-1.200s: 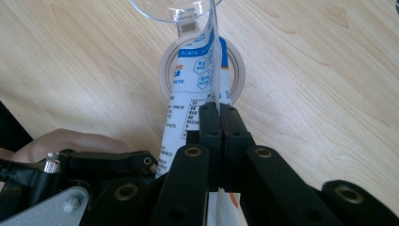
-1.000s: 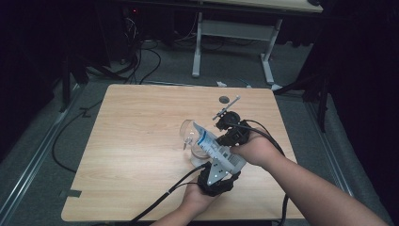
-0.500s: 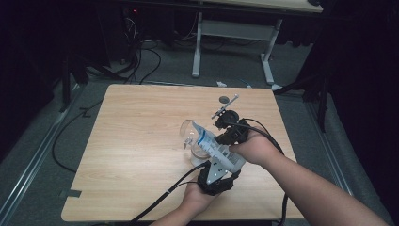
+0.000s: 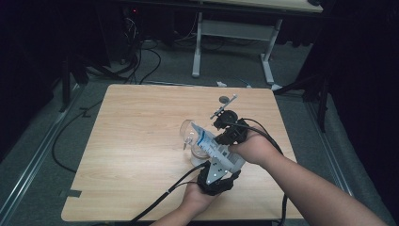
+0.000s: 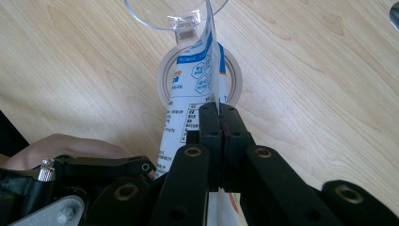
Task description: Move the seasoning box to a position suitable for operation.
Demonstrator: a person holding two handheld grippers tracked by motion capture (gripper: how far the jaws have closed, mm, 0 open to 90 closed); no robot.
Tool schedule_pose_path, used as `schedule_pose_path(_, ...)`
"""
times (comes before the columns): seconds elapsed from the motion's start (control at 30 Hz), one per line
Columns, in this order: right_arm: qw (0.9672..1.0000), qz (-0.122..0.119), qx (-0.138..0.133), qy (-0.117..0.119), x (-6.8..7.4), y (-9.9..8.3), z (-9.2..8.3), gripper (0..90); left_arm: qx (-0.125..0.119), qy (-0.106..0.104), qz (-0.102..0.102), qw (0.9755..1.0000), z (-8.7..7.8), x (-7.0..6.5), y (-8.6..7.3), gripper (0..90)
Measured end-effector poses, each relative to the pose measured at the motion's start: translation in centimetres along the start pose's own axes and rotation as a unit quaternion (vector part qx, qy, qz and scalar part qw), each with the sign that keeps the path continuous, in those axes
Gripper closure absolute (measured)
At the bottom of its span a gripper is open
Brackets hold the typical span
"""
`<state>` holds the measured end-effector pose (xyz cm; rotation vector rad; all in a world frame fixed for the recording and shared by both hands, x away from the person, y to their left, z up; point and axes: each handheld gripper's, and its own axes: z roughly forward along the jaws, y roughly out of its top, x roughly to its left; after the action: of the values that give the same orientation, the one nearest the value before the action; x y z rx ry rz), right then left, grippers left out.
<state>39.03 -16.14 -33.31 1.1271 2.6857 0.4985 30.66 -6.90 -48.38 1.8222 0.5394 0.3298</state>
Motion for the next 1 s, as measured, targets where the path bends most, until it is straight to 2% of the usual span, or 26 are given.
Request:
schedule_pose_path(0.53, 1.0000, 0.004, -0.001, 0.003, -0.06, 0.23, -0.10, 89.7, -0.001, 0.002, 0.000, 1.0000, -0.06, 0.16, 0.18, 55.2)
schedule_pose_path(1.0, 1.0000, -0.006, -0.003, 0.004, -0.14, 0.13, -0.32, 89.7, -0.002, -0.001, 0.001, 1.0000, -0.17, 0.11, 0.28, 55.4)
